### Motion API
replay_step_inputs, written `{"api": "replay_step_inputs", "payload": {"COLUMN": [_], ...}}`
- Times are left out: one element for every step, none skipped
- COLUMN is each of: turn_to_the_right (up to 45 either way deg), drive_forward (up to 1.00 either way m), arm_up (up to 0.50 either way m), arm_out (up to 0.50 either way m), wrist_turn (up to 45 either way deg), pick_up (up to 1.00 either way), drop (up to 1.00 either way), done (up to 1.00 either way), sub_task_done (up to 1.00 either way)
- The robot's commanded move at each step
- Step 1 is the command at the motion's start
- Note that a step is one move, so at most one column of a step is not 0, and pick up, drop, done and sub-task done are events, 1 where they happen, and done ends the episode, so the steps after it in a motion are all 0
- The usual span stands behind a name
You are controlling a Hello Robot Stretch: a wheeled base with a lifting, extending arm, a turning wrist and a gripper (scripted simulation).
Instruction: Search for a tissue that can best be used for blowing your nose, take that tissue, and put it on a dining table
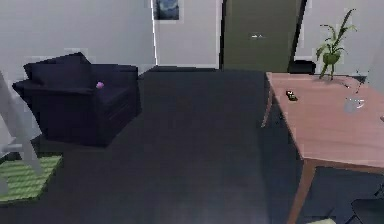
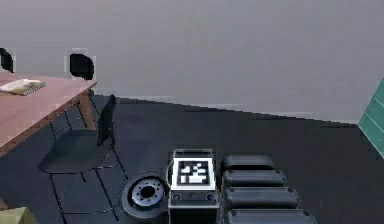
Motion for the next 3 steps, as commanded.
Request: {"api": "replay_step_inputs", "payload": {"turn_to_the_right": [0.0, 12.0, 0.0], "drive_forward": [0.7, 0.0, 1.0], "arm_up": [0.0, 0.0, 0.0], "arm_out": [0.0, 0.0, 0.0], "wrist_turn": [0.0, 0.0, 0.0], "pick_up": [0.0, 0.0, 0.0], "drop": [0.0, 0.0, 0.0], "done": [0.0, 0.0, 0.0], "sub_task_done": [0.0, 0.0, 0.0]}}
